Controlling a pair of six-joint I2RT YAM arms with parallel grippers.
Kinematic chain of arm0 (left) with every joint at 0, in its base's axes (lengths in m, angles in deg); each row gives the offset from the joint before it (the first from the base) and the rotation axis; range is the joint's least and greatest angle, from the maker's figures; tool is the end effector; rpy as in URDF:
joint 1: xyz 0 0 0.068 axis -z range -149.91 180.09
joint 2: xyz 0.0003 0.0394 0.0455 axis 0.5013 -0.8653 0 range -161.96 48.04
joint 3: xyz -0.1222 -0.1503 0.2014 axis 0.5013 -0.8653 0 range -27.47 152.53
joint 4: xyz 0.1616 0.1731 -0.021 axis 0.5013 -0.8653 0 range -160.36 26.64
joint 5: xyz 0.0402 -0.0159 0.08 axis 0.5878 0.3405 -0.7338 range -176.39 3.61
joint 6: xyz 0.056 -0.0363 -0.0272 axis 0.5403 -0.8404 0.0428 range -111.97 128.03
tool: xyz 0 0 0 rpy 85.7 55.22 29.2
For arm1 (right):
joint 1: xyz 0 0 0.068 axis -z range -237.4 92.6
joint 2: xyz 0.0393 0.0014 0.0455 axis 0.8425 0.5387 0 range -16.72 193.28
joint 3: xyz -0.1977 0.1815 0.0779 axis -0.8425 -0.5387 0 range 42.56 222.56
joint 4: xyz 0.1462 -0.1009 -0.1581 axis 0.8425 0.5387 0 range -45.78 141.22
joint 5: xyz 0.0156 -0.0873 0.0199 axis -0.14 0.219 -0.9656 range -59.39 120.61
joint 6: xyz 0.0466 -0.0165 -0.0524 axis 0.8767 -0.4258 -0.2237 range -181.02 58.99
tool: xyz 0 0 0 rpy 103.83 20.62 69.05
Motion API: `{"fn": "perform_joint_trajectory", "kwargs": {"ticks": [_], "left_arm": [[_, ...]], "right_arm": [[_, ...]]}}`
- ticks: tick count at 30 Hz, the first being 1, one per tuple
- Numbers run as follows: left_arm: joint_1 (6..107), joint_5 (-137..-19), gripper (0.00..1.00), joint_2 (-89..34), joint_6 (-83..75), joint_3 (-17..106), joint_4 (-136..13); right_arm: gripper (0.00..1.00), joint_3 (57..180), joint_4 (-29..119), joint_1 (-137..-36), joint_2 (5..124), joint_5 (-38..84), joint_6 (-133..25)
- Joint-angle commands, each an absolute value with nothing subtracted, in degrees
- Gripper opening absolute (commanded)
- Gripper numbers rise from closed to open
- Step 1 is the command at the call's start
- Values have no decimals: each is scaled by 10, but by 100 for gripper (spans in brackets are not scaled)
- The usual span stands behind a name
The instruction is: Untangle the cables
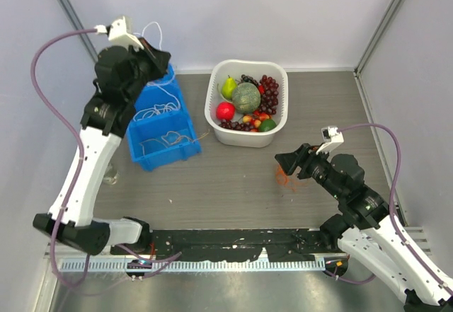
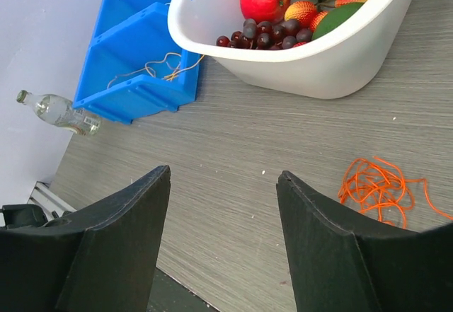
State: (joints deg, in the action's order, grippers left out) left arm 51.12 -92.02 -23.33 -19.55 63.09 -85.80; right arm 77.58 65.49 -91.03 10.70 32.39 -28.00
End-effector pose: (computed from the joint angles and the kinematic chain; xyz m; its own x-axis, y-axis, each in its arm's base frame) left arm 0.2394 -0.0858 0.4913 -0.1699 -0.4283 -0.8875 0.2111 0.8639 -0.4573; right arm 0.1001 0.0644 0.2952 -0.4530 0.3527 -0.8188 -0.3358 0.7832 0.5232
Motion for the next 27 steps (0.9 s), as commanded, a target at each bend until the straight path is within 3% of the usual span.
{"fn": "perform_joint_trajectory", "kwargs": {"ticks": [1, 5, 13, 27], "left_arm": [[434, -833, 0, -305, -296, 736, -853], [367, -791, 0, -359, -327, 799, -837], [261, -694, 0, -403, -380, 721, -737], [253, -694, 0, -351, -372, 539, -669]], "right_arm": [[67, 797, 646, -908, 118, 332, -296], [67, 802, 653, -908, 116, 338, -299], [66, 811, 672, -908, 103, 357, -303], [66, 813, 654, -908, 130, 358, -310]]}}
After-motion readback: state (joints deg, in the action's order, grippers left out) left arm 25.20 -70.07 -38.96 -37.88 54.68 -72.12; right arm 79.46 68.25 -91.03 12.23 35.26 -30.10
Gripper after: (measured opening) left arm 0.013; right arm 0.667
